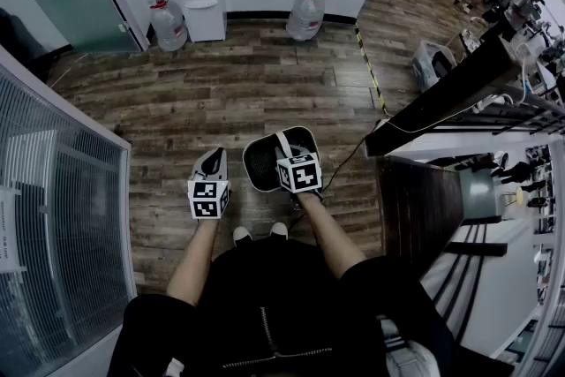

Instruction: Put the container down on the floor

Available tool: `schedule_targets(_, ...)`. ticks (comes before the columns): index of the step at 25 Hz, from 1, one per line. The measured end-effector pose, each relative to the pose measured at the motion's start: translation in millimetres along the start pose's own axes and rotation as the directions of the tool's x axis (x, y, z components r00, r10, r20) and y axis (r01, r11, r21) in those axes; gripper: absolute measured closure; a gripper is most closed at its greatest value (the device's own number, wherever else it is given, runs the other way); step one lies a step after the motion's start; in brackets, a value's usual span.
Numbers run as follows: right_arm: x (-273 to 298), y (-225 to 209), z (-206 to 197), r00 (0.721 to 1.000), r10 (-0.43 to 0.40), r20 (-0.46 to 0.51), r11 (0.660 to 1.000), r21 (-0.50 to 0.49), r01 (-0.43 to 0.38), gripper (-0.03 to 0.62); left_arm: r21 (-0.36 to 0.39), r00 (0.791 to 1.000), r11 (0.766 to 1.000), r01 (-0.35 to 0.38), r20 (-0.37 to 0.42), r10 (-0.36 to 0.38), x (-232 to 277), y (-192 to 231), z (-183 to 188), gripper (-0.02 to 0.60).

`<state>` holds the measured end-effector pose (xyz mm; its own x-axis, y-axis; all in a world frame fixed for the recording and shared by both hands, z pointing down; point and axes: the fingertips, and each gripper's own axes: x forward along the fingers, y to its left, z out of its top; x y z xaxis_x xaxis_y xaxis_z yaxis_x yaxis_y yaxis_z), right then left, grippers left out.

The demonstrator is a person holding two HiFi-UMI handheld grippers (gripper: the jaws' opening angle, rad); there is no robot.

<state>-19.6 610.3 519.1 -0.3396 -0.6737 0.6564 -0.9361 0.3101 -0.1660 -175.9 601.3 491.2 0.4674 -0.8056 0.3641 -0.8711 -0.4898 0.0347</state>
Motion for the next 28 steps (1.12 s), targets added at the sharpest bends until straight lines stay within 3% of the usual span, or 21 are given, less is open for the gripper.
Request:
schedule_targets(7,-4,-13,-30,0.999,-0.002,-0.054,0.998,0.057,0.005,0.579,-0.025,0.999,1.000,0.009,-0.034,-0.010,-4,-15,-17,0.565)
schedule_targets(16,-1,-27,-46,0.996,0.036,-0.075,0.993,0.116,-0.028,0.577,-0.005,0.999,1.000,0.024,-0.045,-0.024,9,-34,-9,0.565)
schedule_targets(28,-19,-57,-49,0.995,0.060,-0.077,0.994,0.098,-0.053,0.577,0.007,0.998,1.000,0.004,-0.060,-0.003,23,-66,2,0.565)
